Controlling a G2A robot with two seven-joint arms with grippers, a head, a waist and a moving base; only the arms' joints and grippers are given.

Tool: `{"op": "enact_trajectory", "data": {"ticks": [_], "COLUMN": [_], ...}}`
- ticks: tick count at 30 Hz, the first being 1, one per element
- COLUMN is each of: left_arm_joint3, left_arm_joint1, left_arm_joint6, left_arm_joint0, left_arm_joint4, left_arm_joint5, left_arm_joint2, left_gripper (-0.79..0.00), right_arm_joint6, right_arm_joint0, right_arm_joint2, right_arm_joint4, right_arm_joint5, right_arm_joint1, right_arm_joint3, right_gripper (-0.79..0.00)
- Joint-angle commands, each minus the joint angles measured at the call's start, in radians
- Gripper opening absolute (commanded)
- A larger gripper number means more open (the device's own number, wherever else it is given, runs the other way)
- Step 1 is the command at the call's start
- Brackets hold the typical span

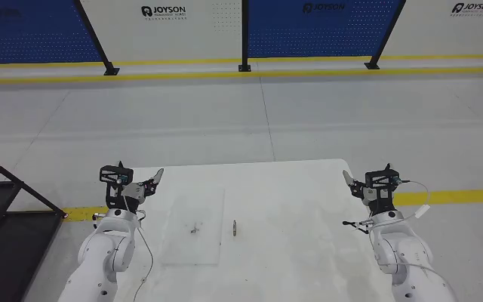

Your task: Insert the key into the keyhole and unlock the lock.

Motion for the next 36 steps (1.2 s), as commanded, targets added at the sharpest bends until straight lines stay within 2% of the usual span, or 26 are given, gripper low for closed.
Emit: {"op": "enact_trajectory", "data": {"ticks": [1,11,14,21,26,30,33,36], "left_arm_joint3": [0.000,0.000,-0.044,-0.243,-0.343,-0.350,-0.296,-0.228], "left_arm_joint1": [0.000,0.000,0.001,0.003,0.003,-0.005,-0.013,-0.024], "left_arm_joint6": [0.000,-0.005,-0.060,-0.285,-0.499,-0.689,-0.830,-0.924], "left_arm_joint0": [0.000,0.003,0.047,0.237,0.303,0.262,0.182,0.102], "left_arm_joint4": [0.000,0.008,0.079,0.146,0.194,0.153,0.169,0.177], "left_arm_joint5": [0.000,-0.002,-0.015,-0.068,-0.103,-0.073,-0.041,-0.003], "left_arm_joint2": [0.000,0.003,0.026,0.071,0.133,0.190,0.248,0.318], "left_gripper": [-0.001,0.000,0.000,0.000,0.000,0.000,0.000,0.000], "right_arm_joint6": [0.000,0.000,0.000,0.000,0.000,0.000,0.000,0.000], "right_arm_joint0": [0.000,0.000,0.000,0.000,0.000,0.000,0.000,0.000], "right_arm_joint2": [0.000,0.000,0.000,0.000,0.000,0.000,0.000,0.000], "right_arm_joint4": [0.000,0.000,0.000,0.000,0.000,0.000,0.000,0.000], "right_arm_joint5": [0.000,0.000,0.000,0.000,0.000,0.000,0.000,0.000], "right_arm_joint1": [0.000,0.000,0.000,0.000,0.000,0.000,0.000,0.000], "right_arm_joint3": [0.000,0.000,0.000,0.000,0.000,0.000,0.000,0.000], "right_gripper": [0.000,0.000,0.000,0.000,0.000,0.000,0.000,0.000]}}
